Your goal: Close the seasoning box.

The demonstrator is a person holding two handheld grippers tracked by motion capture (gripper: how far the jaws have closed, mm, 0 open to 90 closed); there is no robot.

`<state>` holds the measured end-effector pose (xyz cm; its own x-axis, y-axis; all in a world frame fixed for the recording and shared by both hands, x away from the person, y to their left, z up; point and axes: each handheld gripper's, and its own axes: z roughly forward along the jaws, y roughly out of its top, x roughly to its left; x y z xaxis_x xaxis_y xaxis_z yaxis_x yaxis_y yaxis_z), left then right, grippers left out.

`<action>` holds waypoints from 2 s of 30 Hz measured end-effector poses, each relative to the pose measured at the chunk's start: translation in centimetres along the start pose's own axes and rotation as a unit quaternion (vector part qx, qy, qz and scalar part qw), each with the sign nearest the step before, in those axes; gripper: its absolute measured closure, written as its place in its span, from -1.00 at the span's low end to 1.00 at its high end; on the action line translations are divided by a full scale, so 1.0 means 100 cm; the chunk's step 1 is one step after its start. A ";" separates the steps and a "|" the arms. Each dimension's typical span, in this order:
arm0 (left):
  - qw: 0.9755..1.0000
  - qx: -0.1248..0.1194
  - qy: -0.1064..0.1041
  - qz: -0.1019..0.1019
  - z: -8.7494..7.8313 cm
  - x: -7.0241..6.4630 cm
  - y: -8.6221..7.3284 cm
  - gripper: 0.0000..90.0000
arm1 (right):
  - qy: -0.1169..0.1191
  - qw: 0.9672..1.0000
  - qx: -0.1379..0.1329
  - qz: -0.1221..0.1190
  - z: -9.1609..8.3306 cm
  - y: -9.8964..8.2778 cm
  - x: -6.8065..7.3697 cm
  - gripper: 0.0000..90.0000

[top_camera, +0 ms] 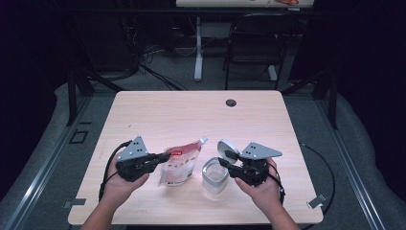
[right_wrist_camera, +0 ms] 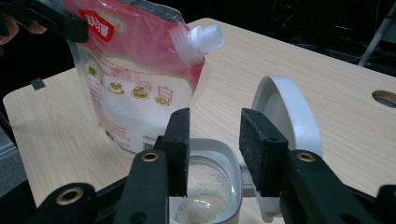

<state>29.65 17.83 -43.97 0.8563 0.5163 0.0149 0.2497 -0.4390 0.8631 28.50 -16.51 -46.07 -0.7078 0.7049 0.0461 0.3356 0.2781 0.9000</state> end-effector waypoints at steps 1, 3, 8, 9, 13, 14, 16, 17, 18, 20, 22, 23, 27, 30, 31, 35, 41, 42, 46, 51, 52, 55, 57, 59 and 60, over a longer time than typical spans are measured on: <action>1.000 -0.001 0.000 0.000 0.000 0.000 0.000 1.00 | 0.001 1.000 0.000 0.001 0.000 0.000 0.000 0.42; 1.000 -0.006 -0.009 -0.002 0.000 -0.001 -0.001 1.00 | 0.000 1.000 0.000 0.000 0.000 0.000 0.000 0.42; 0.999 -0.003 -0.040 -0.008 -0.001 0.002 -0.009 1.00 | 0.004 1.000 0.000 -0.003 0.001 0.001 0.002 0.42; 0.999 -0.002 -0.041 -0.009 -0.002 0.003 -0.010 1.00 | 0.003 1.000 0.001 -0.005 0.001 0.002 0.002 0.42; 0.999 0.010 -0.039 -0.011 -0.010 0.009 -0.017 1.00 | 0.009 1.000 0.001 -0.010 0.003 0.005 0.005 0.42; 0.999 0.010 -0.039 -0.011 -0.010 0.009 -0.017 1.00 | 0.009 1.000 0.001 -0.010 0.003 0.005 0.005 0.42; 0.999 0.014 -0.033 -0.011 -0.012 0.010 -0.020 1.00 | 0.012 1.000 0.000 -0.012 0.004 0.008 0.006 0.42; 0.999 0.015 -0.032 -0.012 -0.013 0.010 -0.020 1.00 | 0.016 1.000 -0.002 -0.015 0.006 0.011 0.008 0.41; 0.999 0.015 -0.026 -0.014 -0.014 0.011 -0.022 1.00 | 0.016 1.000 -0.002 -0.015 0.006 0.011 0.008 0.41; 0.999 0.017 -0.023 -0.018 -0.016 0.013 -0.024 0.99 | 0.023 1.000 -0.001 -0.018 0.010 0.014 0.010 0.38; 0.999 0.020 -0.018 -0.018 -0.018 0.015 -0.026 0.96 | 0.033 0.999 0.000 -0.020 0.017 0.019 0.013 0.35; 0.999 0.020 -0.016 -0.021 -0.019 0.016 -0.027 0.96 | 0.038 0.999 -0.001 -0.021 0.020 0.020 0.014 0.34; 0.999 0.019 -0.014 -0.025 -0.022 0.019 -0.031 0.93 | 0.056 0.998 0.006 -0.027 0.033 0.026 0.018 0.28; 0.999 0.018 -0.015 -0.026 -0.022 0.020 -0.032 0.93 | 0.063 0.997 0.006 -0.032 0.041 0.028 0.020 0.25; 0.999 0.016 -0.016 -0.026 -0.022 0.020 -0.032 0.93 | 0.070 0.997 0.011 -0.034 0.050 0.030 0.023 0.24; 0.999 0.015 -0.015 -0.025 -0.022 0.020 -0.032 0.93 | 0.076 0.996 0.012 -0.041 0.059 0.033 0.027 0.23; 0.999 0.013 -0.016 -0.027 -0.022 0.021 -0.033 0.94 | 0.081 0.995 0.008 -0.051 0.068 0.038 0.032 0.21; 0.999 0.013 -0.016 -0.027 -0.022 0.021 -0.033 0.95 | 0.080 0.995 0.009 -0.053 0.069 0.038 0.032 0.21; 0.999 0.013 -0.014 -0.030 -0.021 0.023 -0.032 0.99 | 0.071 0.996 0.011 -0.059 0.068 0.039 0.035 0.34; 0.999 0.010 -0.011 -0.031 -0.020 0.025 -0.033 1.00 | 0.072 0.996 0.015 -0.056 0.063 0.039 0.036 0.41; 0.999 0.010 -0.008 -0.032 -0.020 0.025 -0.034 1.00 | 0.073 0.996 0.016 -0.057 0.061 0.039 0.038 0.45; 0.999 0.008 -0.006 -0.035 -0.018 0.026 -0.033 1.00 | 0.073 0.995 0.015 -0.060 0.057 0.037 0.040 0.49; 0.999 0.009 -0.004 -0.035 -0.016 0.025 -0.032 1.00 | 0.073 0.995 0.015 -0.062 0.053 0.035 0.041 0.53; 0.999 0.009 -0.007 -0.035 -0.012 0.024 -0.030 1.00 | 0.068 0.995 0.014 -0.065 0.047 0.033 0.042 0.55; 0.999 0.009 -0.007 -0.035 -0.012 0.024 -0.030 1.00 | 0.067 0.995 0.015 -0.066 0.045 0.033 0.042 0.55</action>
<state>30.44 21.25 -45.92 0.8425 0.5362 -0.0517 0.3171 -0.4161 0.8522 29.45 -9.70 -44.91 -0.8227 0.5683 -0.0126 0.2515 0.3838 0.8885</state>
